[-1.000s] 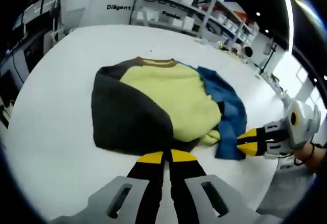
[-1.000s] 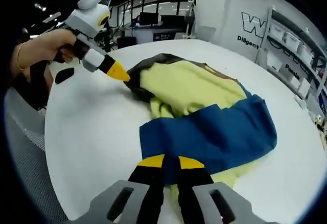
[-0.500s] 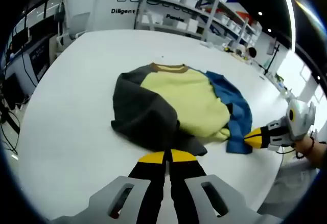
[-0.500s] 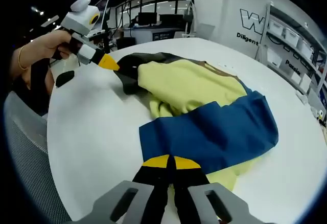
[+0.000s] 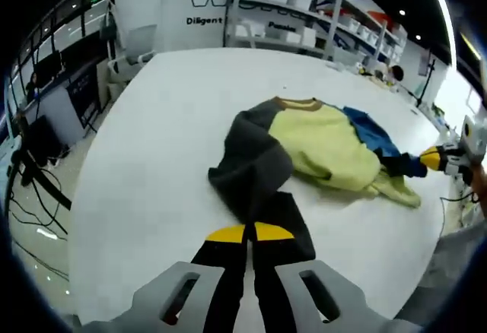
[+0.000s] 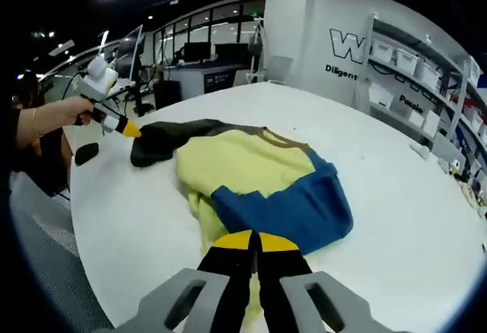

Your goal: Fold the garment on the visible template until the final outline fits inside the template.

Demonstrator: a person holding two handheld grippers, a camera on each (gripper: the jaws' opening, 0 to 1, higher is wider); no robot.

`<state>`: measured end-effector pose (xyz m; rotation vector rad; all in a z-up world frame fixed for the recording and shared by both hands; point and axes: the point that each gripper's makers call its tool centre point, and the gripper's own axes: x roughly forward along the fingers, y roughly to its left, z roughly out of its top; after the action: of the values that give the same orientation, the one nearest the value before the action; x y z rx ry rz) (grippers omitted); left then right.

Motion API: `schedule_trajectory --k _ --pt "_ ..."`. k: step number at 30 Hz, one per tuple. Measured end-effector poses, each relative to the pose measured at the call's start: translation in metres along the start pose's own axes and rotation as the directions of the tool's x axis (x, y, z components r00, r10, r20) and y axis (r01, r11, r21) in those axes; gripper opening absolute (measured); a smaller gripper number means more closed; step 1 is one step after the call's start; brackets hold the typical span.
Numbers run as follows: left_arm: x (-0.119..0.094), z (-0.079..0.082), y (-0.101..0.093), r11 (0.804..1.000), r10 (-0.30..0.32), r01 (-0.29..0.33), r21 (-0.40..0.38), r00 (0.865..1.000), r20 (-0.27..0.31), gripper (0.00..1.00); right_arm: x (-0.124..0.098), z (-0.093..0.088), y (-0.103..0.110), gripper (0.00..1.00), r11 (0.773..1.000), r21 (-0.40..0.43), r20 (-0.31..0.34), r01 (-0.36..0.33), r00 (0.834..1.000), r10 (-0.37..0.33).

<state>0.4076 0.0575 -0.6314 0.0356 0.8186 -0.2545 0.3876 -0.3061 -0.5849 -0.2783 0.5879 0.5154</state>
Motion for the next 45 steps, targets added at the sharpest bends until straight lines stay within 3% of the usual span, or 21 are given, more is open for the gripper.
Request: schedule_trajectory --k 2,4,15,19,23,28,33,36,37,39,41,45 --pt "0.001 0.0 0.014 0.995 0.047 -0.047 0.089 0.999 0.002 0.0 -0.005 0.002 -0.014 0.0 0.999 0.012 0.007 0.032 0.999 -0.032" --pt "-0.002 -0.004 0.026 0.99 0.103 -0.101 0.095 0.995 -0.018 0.0 -0.012 0.003 -0.035 0.0 0.995 0.042 0.008 0.094 0.996 -0.094" --pt "0.0 -0.012 0.044 0.985 0.14 -0.133 0.107 0.988 -0.06 0.0 -0.03 -0.008 -0.111 0.0 0.968 0.068 -0.028 0.242 0.97 -0.241" --pt "0.0 -0.016 0.048 0.983 0.151 -0.142 0.116 0.986 -0.072 0.0 -0.034 -0.025 -0.144 0.0 0.938 0.094 -0.068 0.333 0.942 -0.328" --pt "0.0 -0.021 0.051 0.978 0.16 -0.147 0.145 0.984 -0.084 0.0 -0.035 -0.04 -0.168 0.0 0.919 0.131 -0.092 0.373 0.927 -0.363" --pt "0.002 -0.024 0.052 0.978 0.159 -0.143 0.154 0.983 -0.096 0.0 -0.036 -0.056 -0.203 0.0 0.879 0.184 -0.11 0.441 0.898 -0.427" --pt "0.004 -0.025 0.053 0.976 0.165 -0.147 0.162 0.981 -0.106 0.0 -0.033 -0.072 -0.221 0.0 0.84 0.283 -0.144 0.463 0.887 -0.44" --pt "0.006 -0.026 0.055 0.976 0.167 -0.148 0.163 0.98 -0.112 0.0 -0.036 -0.077 -0.233 0.0 0.824 0.281 -0.149 0.492 0.871 -0.469" --pt "0.006 -0.026 0.056 0.975 0.167 -0.147 0.164 0.979 -0.114 0.0 -0.039 -0.081 -0.241 0.0 0.804 0.306 -0.149 0.51 0.86 -0.489" --pt "0.006 -0.026 0.056 0.975 0.168 -0.148 0.163 0.979 -0.117 0.0 -0.039 -0.087 -0.243 0.0 0.779 0.381 -0.158 0.499 0.865 -0.477" --pt "0.007 -0.027 0.056 0.976 0.169 -0.149 0.158 0.978 -0.12 0.0 -0.035 -0.087 -0.236 0.0 0.799 0.379 -0.139 0.467 0.882 -0.45" --pt "0.008 -0.028 0.056 0.975 0.173 -0.151 0.163 0.977 -0.126 0.0 -0.027 -0.093 -0.223 0.0 0.82 0.368 -0.146 0.439 0.898 -0.415"
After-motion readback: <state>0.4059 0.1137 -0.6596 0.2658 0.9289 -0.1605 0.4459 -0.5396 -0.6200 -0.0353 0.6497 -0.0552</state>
